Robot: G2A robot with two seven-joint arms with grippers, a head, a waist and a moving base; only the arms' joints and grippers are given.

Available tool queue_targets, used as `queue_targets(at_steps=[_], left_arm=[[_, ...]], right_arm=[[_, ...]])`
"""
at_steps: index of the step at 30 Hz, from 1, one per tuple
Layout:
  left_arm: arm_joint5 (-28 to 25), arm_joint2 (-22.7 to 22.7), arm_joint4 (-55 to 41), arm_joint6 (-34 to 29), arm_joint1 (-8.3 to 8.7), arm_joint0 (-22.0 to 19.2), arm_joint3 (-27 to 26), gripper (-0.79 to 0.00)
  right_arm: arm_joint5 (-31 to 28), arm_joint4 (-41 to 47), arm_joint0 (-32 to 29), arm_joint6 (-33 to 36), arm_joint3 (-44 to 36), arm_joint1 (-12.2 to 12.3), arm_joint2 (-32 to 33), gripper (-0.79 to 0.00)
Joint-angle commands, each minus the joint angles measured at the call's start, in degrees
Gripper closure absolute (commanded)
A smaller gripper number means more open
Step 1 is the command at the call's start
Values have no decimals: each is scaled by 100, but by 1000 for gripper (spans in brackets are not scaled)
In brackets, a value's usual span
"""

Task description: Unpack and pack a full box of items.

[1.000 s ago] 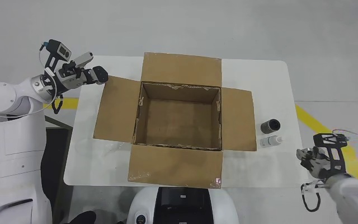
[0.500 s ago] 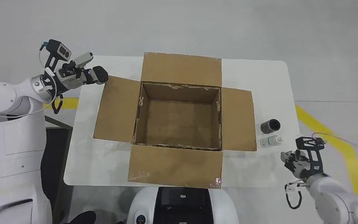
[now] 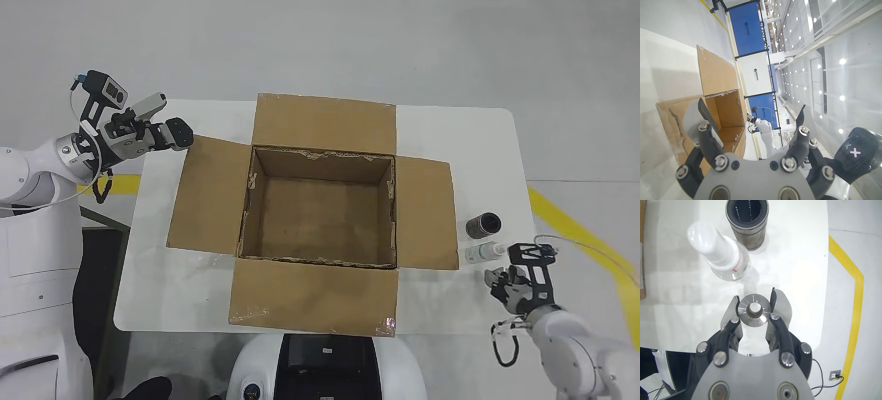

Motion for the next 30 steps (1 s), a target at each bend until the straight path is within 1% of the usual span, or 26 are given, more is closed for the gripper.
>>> queue_targets(at_steps=[1,3,5,8,11,14,16,27,29,30], left_arm=[[0,0,0,0,0,0,0,-785],[0,0,0,0,0,0,0,-785],[0,0,0,0,0,0,0,-785],[0,0,0,0,0,0,0,-785],[0,0,0,0,0,0,0,-785],[0,0,0,0,0,0,0,-785],[0,0,0,0,0,0,0,-785],[0,0,0,0,0,0,0,-785],[0,0,0,0,0,0,0,-785],[0,0,0,0,0,0,0,-785]], right_arm=[[9,-6,15,-8,17,1,-22,0],[18,-15,25,-17,46,2,-49,0],[28,-18,28,-36,79,2,-72,-22],[52,-15,24,-71,137,0,-107,-92],[64,-11,28,-108,182,0,-142,-203],[86,-6,38,-127,212,0,-164,-363],[83,-3,43,-137,242,1,-172,-379],[112,40,17,-190,238,5,-195,-388],[101,30,-28,-185,126,8,-153,-440],[103,29,-62,-183,51,9,-118,-493]])
